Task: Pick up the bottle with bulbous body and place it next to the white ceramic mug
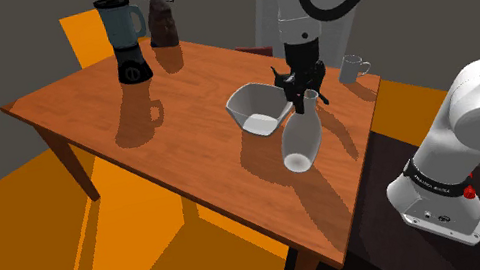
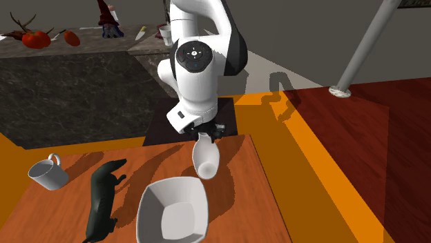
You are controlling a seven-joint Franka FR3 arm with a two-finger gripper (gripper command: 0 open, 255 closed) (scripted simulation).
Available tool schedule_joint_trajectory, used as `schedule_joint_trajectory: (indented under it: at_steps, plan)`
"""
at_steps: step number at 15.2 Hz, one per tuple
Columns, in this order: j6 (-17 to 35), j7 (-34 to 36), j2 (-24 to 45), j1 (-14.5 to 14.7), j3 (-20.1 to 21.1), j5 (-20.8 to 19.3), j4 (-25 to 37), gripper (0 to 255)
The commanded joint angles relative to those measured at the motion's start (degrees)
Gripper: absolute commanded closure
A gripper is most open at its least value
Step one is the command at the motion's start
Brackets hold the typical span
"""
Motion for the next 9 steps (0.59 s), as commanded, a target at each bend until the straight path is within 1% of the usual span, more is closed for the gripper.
schedule_joint_trajectory:
  at_steps: [1, 4, 9]
  plan:
    - [0.0, 0.0, 0.0, 0.0, 0.0, 0.0, 0.0, 255]
    - [0.0, 0.0, 0.0, 0.0, 0.0, 0.0, 0.0, 255]
    - [-4.2, 0.1, -1.4, 0.0, -0.3, -0.2, 2.8, 255]
